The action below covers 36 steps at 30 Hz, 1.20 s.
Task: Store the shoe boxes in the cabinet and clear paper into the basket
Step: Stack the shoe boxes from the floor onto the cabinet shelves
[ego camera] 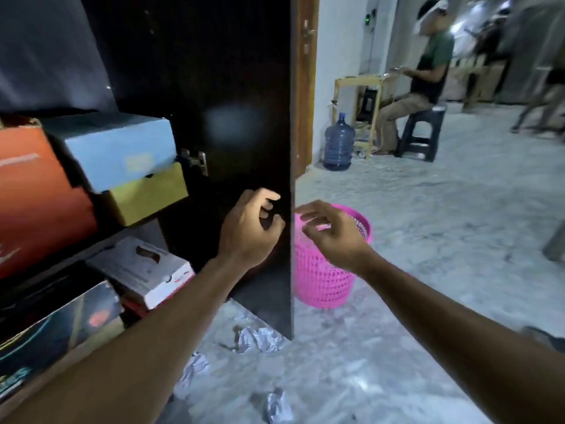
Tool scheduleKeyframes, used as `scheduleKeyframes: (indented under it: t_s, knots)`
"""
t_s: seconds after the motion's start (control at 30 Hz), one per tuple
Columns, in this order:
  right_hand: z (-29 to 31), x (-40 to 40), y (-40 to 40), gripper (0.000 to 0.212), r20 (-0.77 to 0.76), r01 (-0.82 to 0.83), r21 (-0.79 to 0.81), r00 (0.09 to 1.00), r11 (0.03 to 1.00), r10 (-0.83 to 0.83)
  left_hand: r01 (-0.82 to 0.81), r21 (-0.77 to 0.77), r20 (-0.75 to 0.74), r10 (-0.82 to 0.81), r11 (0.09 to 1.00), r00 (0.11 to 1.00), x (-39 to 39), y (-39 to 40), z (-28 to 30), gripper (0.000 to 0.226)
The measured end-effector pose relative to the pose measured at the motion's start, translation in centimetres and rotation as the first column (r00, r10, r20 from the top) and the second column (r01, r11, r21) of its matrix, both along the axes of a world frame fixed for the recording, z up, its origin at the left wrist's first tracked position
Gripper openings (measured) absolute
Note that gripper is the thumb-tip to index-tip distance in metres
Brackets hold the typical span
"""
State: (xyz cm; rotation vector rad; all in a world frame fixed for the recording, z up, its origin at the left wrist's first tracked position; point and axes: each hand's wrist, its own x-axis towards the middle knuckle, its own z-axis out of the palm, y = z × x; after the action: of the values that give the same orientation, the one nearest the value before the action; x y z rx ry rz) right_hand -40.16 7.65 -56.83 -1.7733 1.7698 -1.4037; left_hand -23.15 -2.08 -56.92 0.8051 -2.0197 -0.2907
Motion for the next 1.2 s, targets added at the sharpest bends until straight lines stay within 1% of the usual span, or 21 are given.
scheduleKeyframes:
  t_s: [0.07,0.13,0.2,0.3,0.4,0.5,0.6,0.63,0.7,0.77,0.83,0.9,0.97,1.03,1.07,1.1,1.17,1.2]
  knots:
    - [-2.0,-3.9,3.5,0.028,0.006,0.086,0.005,0.996,0.996,-0.086,0.082,0.079,0.018,-0.084,0.994,0.996,-3.2,1.7,-2.7,0.032]
    - [-4.2,-7.9,7.5,0.026,0.020,0.197,0.057,0.980,0.979,-0.199,0.175,0.147,0.046,-0.184,0.973,0.982,-7.3,3.8,-5.6,0.034]
    - [-6.6,-11.7,11.5,0.027,0.013,0.303,0.117,0.952,0.946,-0.307,0.233,0.229,0.096,-0.260,0.945,0.961,-11.2,6.2,-8.4,0.033]
    - [-10.4,-17.1,17.8,0.027,0.005,0.449,0.233,0.887,0.863,-0.463,0.298,0.351,0.146,-0.367,0.887,0.919,-17.3,10.3,-12.4,0.031]
    - [-14.3,-21.9,23.5,0.025,0.029,0.572,0.300,0.794,0.763,-0.607,0.328,0.476,0.188,-0.459,0.816,0.868,-23.0,14.5,-16.4,0.030]
    - [-18.5,-26.2,28.5,0.026,0.038,0.666,0.390,0.678,0.636,-0.734,0.317,0.631,0.203,-0.545,0.708,0.814,-28.3,18.5,-20.8,0.027]
    - [-23.1,-30.4,32.5,0.024,0.070,0.732,0.489,0.510,0.475,-0.857,0.259,0.771,0.225,-0.630,0.581,0.743,-33.3,22.5,-25.6,0.028]
    - [-24.6,-31.7,33.8,0.023,0.077,0.758,0.498,0.446,0.422,-0.892,0.228,0.817,0.226,-0.658,0.530,0.719,-34.9,23.9,-27.4,0.030]
    - [-27.3,-33.6,35.8,0.021,0.076,0.791,0.513,0.344,0.333,-0.936,0.150,0.888,0.225,-0.695,0.435,0.683,-37.2,26.0,-30.4,0.036]
    - [-30.3,-35.6,37.8,0.022,0.067,0.790,0.552,0.275,0.266,-0.959,0.083,0.932,0.211,-0.714,0.353,0.667,-39.9,28.3,-33.5,0.041]
    - [-33.5,-37.5,39.2,0.029,0.039,0.784,0.588,0.216,0.197,-0.976,0.040,0.965,0.165,-0.718,0.259,0.677,-41.9,30.3,-35.7,0.044]
    - [-35.9,-39.1,39.9,0.037,0.021,0.760,0.636,0.162,0.138,-0.987,0.019,0.980,0.130,-0.714,0.197,0.688,-43.7,31.9,-37.7,0.051]
    - [-37.6,-40.2,40.0,0.048,0.036,0.719,0.684,0.132,0.121,-0.991,0.002,0.985,0.125,-0.715,0.173,0.688,-45.2,32.7,-39.4,0.061]
    - [-39.0,-41.0,39.9,0.063,0.078,0.693,0.708,0.114,0.136,-0.990,-0.001,0.986,0.124,-0.717,0.169,0.686,-46.6,33.0,-41.1,0.070]
    - [-39.3,-41.1,39.8,0.070,0.089,0.687,0.711,0.126,0.152,-0.988,0.005,0.987,0.114,-0.716,0.162,0.689,-47.1,33.0,-41.4,0.074]
    - [-39.9,-41.2,39.7,0.071,0.095,0.678,0.717,0.135,0.162,-0.986,0.009,0.988,0.107,-0.714,0.157,0.691,-47.7,33.0,-41.8,0.077]
    - [-40.3,-40.9,39.3,0.063,0.117,0.654,0.735,0.138,0.179,-0.983,0.025,0.989,0.084,-0.700,0.144,0.709,-48.5,32.7,-41.9,0.074]
    - [-40.5,-40.7,39.2,0.057,0.142,0.631,0.752,0.125,0.189,-0.982,0.032,0.989,0.072,-0.677,0.141,0.733,-48.8,32.6,-42.0,0.071]
